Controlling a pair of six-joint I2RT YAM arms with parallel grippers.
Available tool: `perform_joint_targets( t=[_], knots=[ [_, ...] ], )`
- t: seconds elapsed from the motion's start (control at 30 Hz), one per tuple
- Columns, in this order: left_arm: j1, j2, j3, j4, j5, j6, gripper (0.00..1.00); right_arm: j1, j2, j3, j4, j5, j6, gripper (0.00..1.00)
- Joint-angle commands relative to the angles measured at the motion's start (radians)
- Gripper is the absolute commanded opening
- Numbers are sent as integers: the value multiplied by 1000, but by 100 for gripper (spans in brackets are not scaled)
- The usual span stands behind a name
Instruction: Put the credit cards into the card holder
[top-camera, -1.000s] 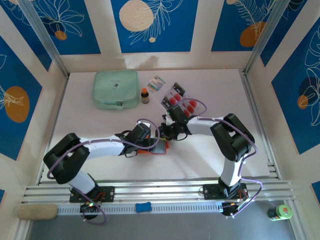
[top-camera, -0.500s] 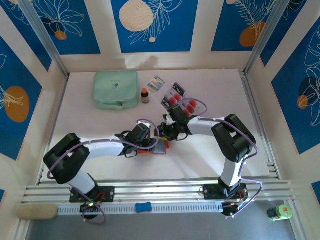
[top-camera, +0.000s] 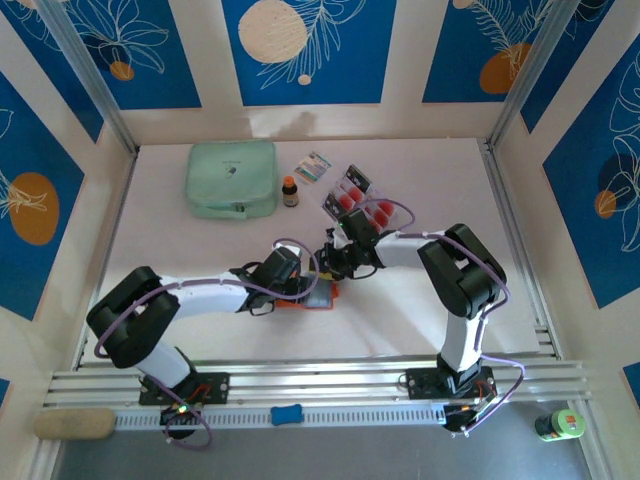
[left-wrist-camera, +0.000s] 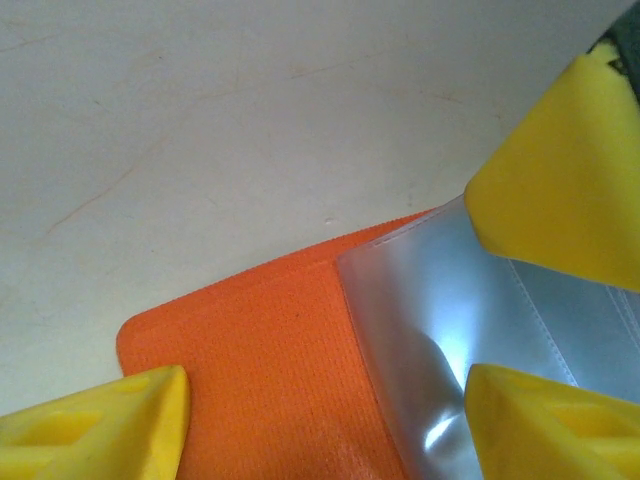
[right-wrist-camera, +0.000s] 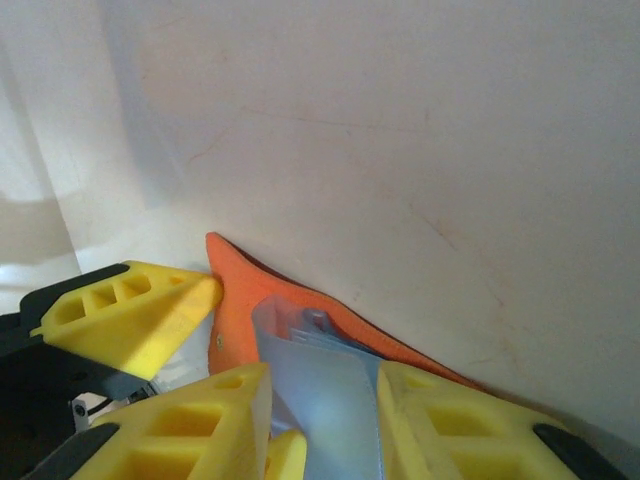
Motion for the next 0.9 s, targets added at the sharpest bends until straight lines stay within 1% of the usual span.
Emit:
perform_joint_targets(
  t=[0.0, 0.23, 0.37, 0.53, 0.6, 0.77, 0.87],
  knots=[
    [-11, -4, -15, -1, 13, -1, 72, 1, 13, -4, 18, -70, 16, 28],
    [-11, -5, -18, 4, 13, -1, 72, 0, 5, 1, 40, -111, 30, 23],
    [-12, -11, -17, 1, 8, 3, 73, 1, -2, -2, 52, -125, 45, 22],
    [-9, -36, -8, -17, -6, 8, 78, 2, -10, -11, 65, -130, 55, 21],
    [-9, -56, -7, -22, -13, 11, 79, 2, -13, -13, 64, -130, 56, 21],
    [-9, -79, -7, -28, -21, 17, 77, -17, -38, -19, 50, -112, 45, 22],
    [-9, -71, -12, -22, -16, 18, 74, -31, -62, -19, 22, -90, 25, 22]
  ],
)
